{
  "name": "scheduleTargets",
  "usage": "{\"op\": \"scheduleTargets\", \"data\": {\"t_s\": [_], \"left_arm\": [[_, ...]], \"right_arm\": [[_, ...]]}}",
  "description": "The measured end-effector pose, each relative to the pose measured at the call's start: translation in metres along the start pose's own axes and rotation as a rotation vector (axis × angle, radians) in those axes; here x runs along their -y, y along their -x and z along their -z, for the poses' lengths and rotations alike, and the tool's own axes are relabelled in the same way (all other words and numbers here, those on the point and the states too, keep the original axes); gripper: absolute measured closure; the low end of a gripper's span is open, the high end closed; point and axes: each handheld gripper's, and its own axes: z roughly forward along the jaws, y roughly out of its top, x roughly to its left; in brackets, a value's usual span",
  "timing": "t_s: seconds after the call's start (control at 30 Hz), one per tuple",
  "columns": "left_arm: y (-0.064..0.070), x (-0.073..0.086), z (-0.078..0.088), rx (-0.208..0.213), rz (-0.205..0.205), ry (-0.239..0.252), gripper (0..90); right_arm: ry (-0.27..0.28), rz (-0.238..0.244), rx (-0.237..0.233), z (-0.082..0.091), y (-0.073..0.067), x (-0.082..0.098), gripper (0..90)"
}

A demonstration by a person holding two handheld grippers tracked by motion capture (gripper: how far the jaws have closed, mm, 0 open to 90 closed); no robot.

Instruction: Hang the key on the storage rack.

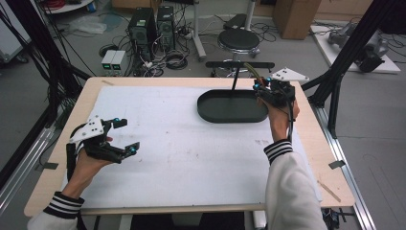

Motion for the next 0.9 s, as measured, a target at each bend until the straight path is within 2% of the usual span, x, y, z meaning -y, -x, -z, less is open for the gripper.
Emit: {"op": "scheduleTargets", "data": {"t_s": [0.2, 0.33, 0.4, 0.7, 0.9], "left_arm": [[0.003, 0.009, 0.007, -0.033, 0.008, 0.036, 1.7], [0.007, 0.015, 0.014, -0.065, -0.011, 0.062, 1.7], [0.008, 0.019, 0.016, -0.073, 0.003, 0.082, 1.7], [0.010, 0.037, 0.021, -0.102, 0.039, 0.117, 1.7], [0.014, 0.043, 0.023, -0.114, 0.040, 0.145, 1.7]], "right_arm": [[-0.001, -0.018, 0.049, -0.005, 0.004, 0.003, 73.3], [-0.002, -0.023, 0.072, -0.008, 0.007, 0.005, 73.3], [-0.005, -0.024, 0.085, -0.010, 0.008, 0.006, 73.3], [-0.015, -0.039, 0.137, -0.022, 0.009, 0.012, 73.2], [-0.030, -0.040, 0.157, -0.030, 0.008, 0.014, 73.2]]}}
